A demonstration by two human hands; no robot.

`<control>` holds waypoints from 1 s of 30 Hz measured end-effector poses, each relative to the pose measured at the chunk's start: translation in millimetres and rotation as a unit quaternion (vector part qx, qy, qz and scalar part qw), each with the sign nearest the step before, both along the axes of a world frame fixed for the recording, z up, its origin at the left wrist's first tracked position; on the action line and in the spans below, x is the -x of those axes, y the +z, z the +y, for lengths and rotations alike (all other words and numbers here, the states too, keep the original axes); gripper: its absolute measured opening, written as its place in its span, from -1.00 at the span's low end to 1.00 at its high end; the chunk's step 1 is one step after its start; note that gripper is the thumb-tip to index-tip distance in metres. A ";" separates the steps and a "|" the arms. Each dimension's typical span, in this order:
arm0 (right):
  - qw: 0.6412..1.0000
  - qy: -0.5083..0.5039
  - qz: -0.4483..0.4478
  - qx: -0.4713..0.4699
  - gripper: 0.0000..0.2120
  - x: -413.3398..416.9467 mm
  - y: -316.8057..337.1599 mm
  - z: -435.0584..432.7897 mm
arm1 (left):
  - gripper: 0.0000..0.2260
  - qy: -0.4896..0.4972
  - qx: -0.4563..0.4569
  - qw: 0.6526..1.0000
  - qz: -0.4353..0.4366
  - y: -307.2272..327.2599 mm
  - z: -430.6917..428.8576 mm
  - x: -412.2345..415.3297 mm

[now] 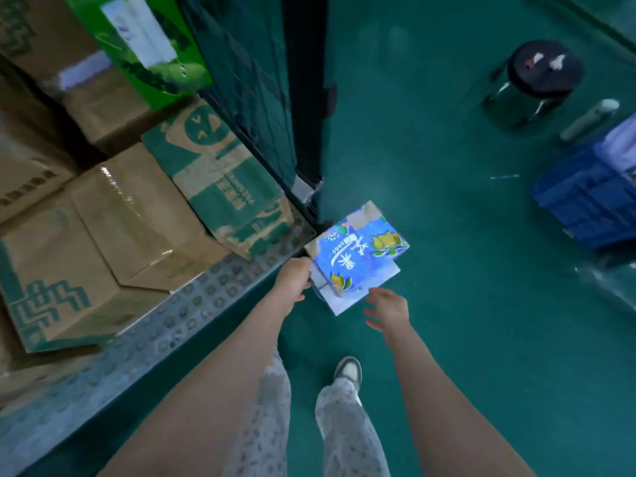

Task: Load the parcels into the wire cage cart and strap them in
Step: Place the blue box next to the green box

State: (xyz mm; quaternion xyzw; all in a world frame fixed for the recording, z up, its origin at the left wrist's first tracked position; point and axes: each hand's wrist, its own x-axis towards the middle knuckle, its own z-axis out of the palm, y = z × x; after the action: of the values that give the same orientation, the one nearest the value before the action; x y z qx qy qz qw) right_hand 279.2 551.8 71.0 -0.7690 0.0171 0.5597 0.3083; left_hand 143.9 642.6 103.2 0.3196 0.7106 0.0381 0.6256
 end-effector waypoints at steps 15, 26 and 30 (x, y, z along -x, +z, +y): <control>0.997 -0.055 0.017 0.049 -0.71 5.2 -204.9 6.6 | -0.84 -0.168 -0.083 0.972 0.138 -217.9 56.8 -9.5; 0.986 -0.143 0.086 -0.003 -0.35 -3.5 -298.5 42.5 | -0.62 -0.228 -0.135 0.956 0.126 -318.9 118.6 -22.6; 0.982 -0.160 0.097 -0.003 -0.57 1.7 -299.8 56.0 | -0.72 -0.244 -0.135 0.953 0.122 -316.3 108.3 -31.1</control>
State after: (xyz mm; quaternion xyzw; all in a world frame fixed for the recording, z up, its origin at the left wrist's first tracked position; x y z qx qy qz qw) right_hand 277.6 607.9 -228.8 -0.6976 0.1679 0.5748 0.3933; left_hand 174.9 750.9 -213.1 0.5667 0.6702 -0.0598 0.4756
